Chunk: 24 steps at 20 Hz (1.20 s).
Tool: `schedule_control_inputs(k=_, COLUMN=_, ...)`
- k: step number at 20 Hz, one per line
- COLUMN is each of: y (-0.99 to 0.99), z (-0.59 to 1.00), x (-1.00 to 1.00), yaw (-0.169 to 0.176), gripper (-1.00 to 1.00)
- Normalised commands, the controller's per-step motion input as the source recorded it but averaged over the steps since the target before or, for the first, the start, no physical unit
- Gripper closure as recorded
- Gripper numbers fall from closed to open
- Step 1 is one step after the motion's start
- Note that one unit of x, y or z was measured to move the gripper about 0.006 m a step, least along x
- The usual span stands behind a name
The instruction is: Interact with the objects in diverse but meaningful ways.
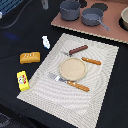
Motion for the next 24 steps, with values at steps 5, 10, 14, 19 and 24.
schedule_control_inputs(k=5, y=-0.07, z=-0.44, x=0.00, yaw=-0.065, gripper=-1.00)
schedule_control_inputs(k=10, y=0.01, z=-0.62, x=-0.19, yaw=-0.176, gripper=-1.00)
schedule_control_inputs(k=14, y=0.00, z=-0.60, x=-0.20, yaw=-0.175, gripper=-1.00)
schedule_control_inputs(k=19, y=-0.05, z=-0.50, x=-0.26, yaw=-0.096, gripper=-1.00)
schedule_control_inputs(k=24, y=-0.02, z=-0.47, x=-0.24, yaw=-0.054, gripper=-1.00)
